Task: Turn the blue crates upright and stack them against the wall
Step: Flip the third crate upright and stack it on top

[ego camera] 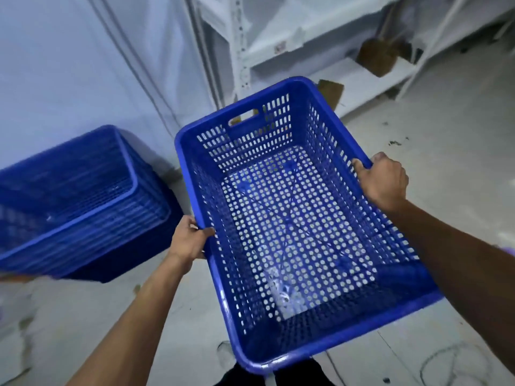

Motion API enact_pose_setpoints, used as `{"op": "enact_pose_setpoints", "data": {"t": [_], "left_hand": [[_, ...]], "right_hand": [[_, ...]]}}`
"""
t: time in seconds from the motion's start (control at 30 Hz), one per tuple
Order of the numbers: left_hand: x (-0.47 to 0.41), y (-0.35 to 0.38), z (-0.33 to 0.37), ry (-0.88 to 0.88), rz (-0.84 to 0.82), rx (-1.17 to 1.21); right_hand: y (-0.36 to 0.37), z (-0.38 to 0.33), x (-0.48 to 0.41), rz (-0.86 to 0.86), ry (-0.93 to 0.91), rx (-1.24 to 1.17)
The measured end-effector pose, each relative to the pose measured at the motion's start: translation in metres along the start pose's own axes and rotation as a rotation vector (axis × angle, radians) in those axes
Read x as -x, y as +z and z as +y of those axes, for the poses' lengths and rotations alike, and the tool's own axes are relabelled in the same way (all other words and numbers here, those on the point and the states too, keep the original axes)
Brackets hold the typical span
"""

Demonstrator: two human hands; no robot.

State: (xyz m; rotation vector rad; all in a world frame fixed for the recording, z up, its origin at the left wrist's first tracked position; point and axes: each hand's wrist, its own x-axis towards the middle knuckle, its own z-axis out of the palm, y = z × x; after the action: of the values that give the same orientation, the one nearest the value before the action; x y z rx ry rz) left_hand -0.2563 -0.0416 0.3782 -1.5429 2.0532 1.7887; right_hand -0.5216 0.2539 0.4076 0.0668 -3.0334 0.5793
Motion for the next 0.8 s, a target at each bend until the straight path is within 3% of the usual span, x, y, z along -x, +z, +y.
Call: {"op": "enact_pose_setpoints", "data": {"t": [0.43,0.8], "left_hand": [[0.015,-0.204,-0.025,0.107,0.297,-0.072],[0.035,-0.331,-0.026,0.103,0.595,0.078]], "right_hand": [[-0.004,-0.212,0.061,-0.002,-0.274,-0.039],[-0.002,-0.395,0.092,-0.015,-0.550,-0.159]]}}
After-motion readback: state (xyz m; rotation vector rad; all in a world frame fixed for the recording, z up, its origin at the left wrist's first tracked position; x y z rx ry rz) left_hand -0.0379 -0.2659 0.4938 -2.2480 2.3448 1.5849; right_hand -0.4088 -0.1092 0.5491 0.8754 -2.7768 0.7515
